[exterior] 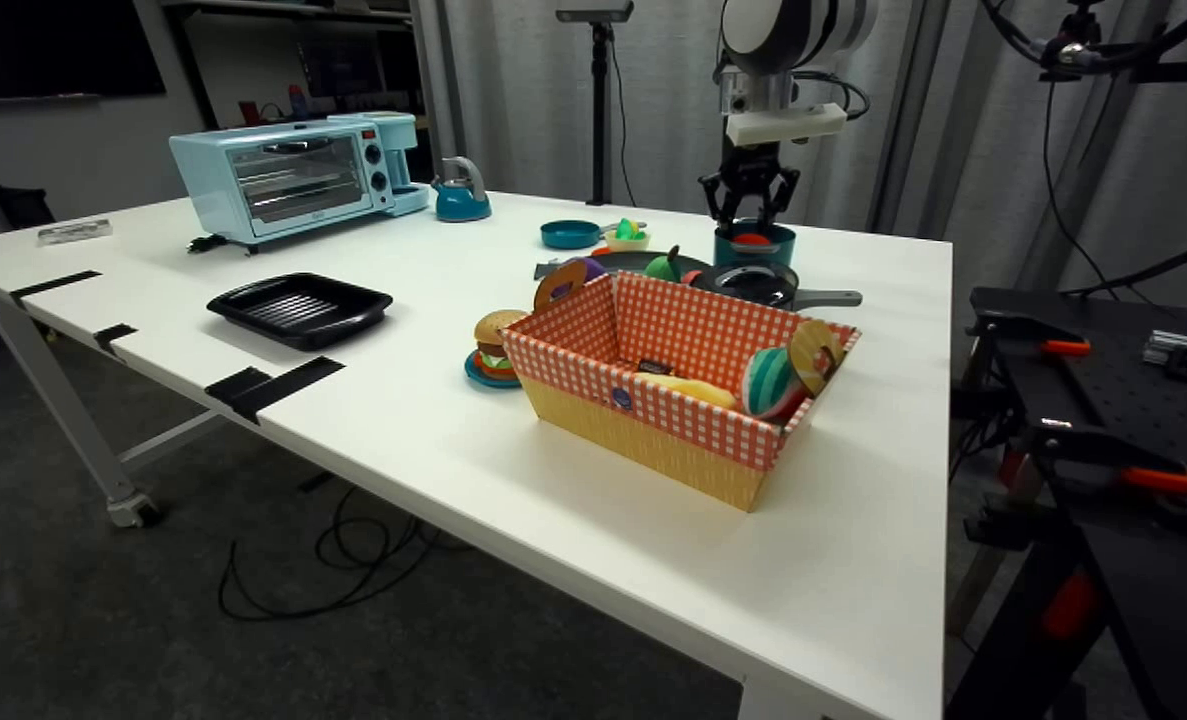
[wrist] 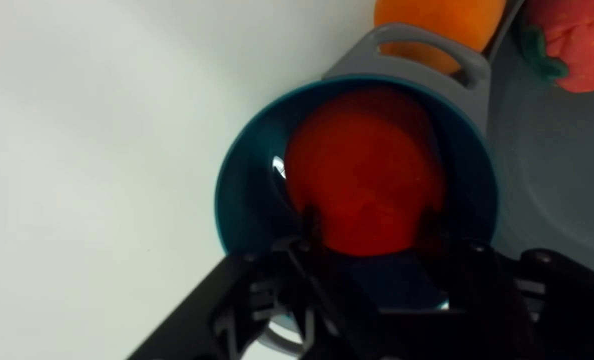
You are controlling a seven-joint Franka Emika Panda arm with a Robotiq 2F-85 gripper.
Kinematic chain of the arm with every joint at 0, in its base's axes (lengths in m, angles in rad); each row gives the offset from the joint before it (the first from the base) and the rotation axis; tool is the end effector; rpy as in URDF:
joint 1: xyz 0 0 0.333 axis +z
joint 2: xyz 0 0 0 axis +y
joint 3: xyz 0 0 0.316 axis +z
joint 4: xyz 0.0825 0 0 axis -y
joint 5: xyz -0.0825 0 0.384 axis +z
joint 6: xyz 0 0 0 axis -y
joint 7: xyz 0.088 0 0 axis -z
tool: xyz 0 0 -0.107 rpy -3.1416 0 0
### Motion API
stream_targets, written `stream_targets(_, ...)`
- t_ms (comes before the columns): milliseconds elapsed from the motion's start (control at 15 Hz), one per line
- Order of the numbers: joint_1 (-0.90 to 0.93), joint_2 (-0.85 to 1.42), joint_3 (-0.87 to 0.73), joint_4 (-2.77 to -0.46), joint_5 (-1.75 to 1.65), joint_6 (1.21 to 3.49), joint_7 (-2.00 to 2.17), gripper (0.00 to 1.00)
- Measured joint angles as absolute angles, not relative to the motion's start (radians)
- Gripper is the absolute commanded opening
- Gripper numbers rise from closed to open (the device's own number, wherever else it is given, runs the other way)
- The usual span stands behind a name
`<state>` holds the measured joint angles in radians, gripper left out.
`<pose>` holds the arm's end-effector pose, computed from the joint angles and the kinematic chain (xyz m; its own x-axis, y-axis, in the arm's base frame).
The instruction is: Remove the orange plushie from the blue pot and put it on the gray plate
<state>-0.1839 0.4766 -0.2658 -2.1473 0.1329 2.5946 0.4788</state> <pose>0.5088 -0.2508 0.1830 0.5281 -0.8489 0.0199 -0.8486 -0.5268 0.0491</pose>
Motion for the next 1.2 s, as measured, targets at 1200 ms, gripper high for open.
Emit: stream_targets(1200,-0.090,0.322,-0.348,-2.176,-0.022,2.422,0.565,0.03)
